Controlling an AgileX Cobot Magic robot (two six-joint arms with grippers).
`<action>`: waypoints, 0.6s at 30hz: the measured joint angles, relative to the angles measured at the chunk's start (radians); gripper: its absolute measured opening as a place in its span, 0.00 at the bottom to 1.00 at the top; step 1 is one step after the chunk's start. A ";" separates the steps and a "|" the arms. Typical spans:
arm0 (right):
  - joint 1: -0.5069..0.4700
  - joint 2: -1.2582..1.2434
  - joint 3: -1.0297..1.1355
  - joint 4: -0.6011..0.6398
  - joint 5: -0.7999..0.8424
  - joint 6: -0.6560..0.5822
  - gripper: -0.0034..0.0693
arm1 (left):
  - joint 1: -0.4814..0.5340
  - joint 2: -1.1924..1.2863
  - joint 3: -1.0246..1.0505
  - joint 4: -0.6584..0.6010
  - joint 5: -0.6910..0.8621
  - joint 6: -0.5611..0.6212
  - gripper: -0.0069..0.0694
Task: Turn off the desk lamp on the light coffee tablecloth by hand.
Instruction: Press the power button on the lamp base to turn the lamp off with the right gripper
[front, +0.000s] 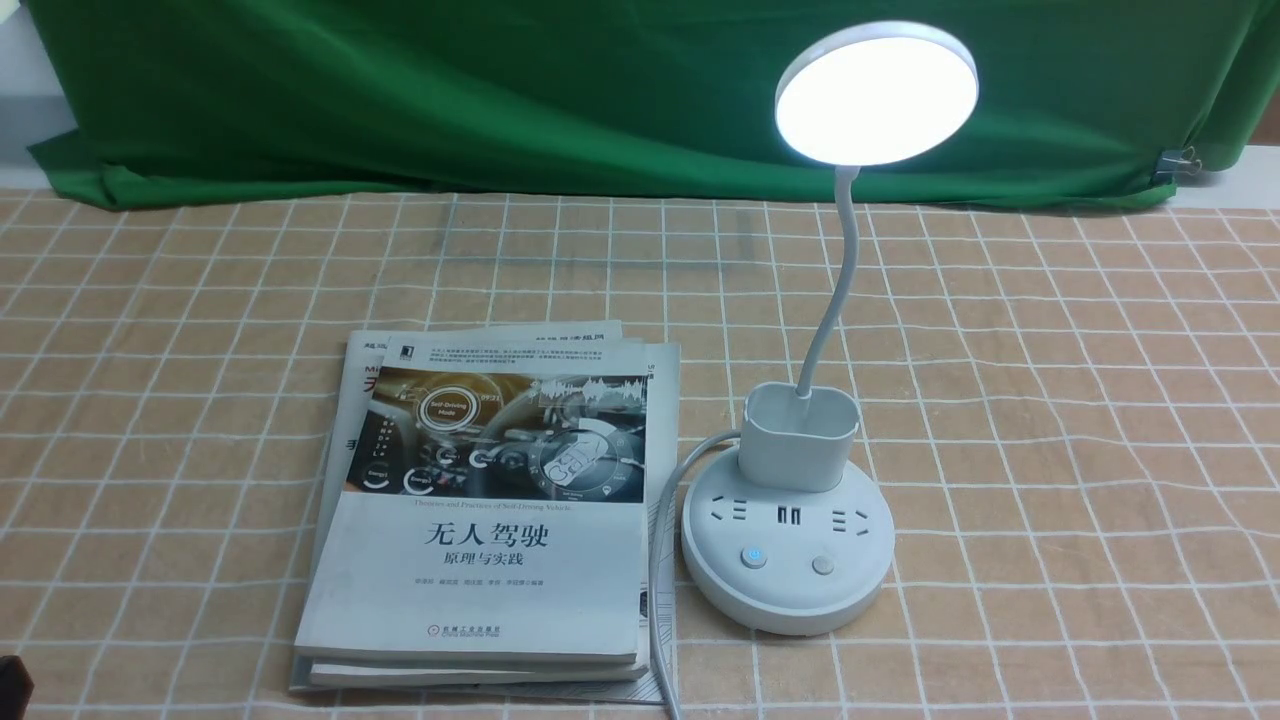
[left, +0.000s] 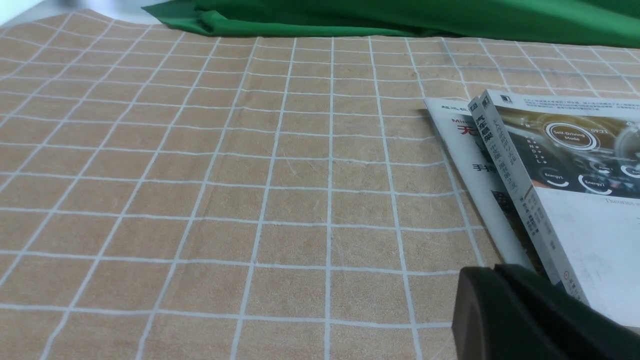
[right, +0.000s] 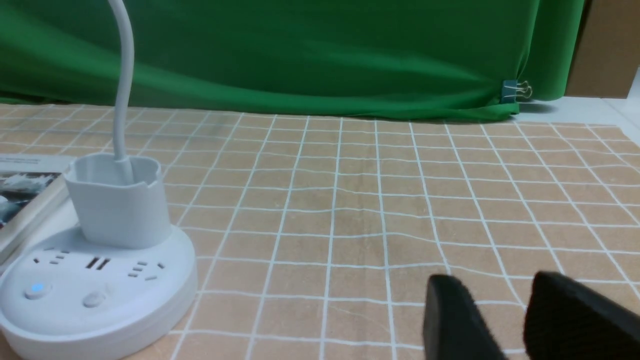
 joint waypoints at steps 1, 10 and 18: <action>0.000 0.000 0.000 0.000 0.000 0.000 0.38 | 0.000 0.000 0.000 0.000 0.000 0.000 0.10; 0.000 0.000 0.000 0.117 -0.082 0.180 0.38 | 0.000 0.000 0.000 0.000 0.000 0.000 0.10; 0.000 0.000 0.000 0.184 -0.232 0.575 0.38 | 0.000 0.000 0.000 0.000 0.000 0.000 0.10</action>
